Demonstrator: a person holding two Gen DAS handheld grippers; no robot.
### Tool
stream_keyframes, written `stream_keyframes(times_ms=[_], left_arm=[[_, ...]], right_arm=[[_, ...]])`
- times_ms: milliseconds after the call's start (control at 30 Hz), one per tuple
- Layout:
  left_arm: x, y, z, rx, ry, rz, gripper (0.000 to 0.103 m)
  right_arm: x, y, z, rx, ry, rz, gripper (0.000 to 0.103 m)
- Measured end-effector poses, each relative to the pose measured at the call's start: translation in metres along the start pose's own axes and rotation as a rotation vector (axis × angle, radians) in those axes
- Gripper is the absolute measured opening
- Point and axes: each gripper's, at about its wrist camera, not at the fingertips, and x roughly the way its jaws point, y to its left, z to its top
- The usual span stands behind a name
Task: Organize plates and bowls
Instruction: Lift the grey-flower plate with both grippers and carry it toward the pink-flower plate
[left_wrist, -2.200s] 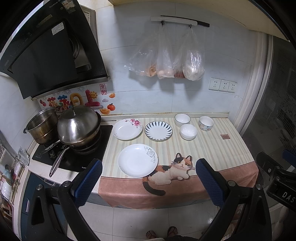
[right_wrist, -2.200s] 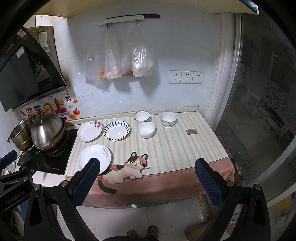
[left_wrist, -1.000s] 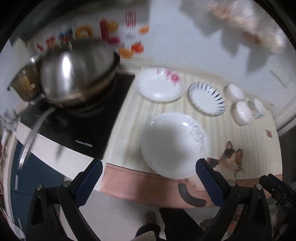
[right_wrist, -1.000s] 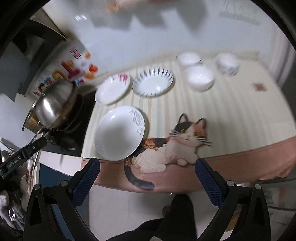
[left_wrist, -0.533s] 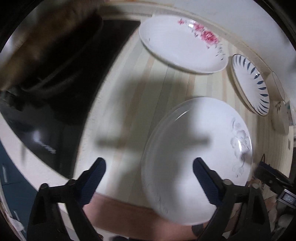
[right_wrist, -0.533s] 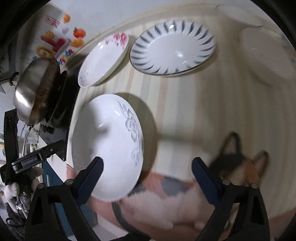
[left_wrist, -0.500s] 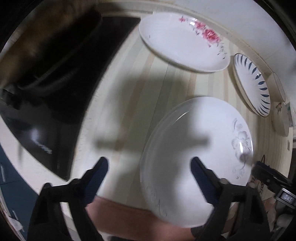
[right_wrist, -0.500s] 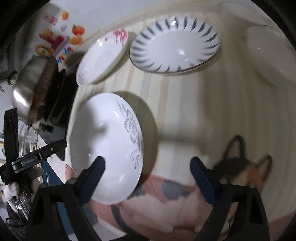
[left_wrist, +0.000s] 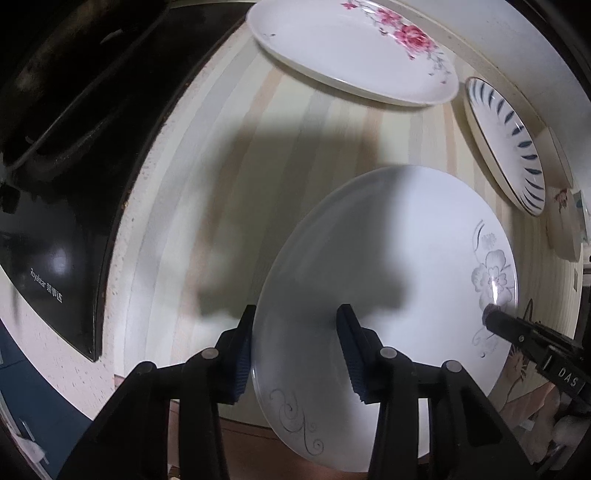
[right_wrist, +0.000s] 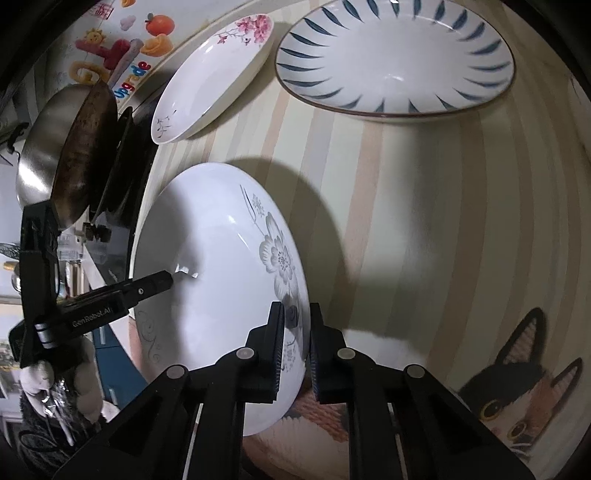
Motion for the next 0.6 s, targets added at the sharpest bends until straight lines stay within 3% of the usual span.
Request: stream_keyframes(times_ms=[400,600], left_arm=[[-0.036,-0.057,-0.018,0.103,-0.045,-0.039,0.040],[-0.028,-0.104,-0.022,0.167,-0.034,-0.059,0.040]], right_arm=[[-0.058,-0.032,-0.017,0.035,-0.063,0.012,0.014],[-0.084,-0.067,-0.036,0.091,-0.097,0.000,0.014]])
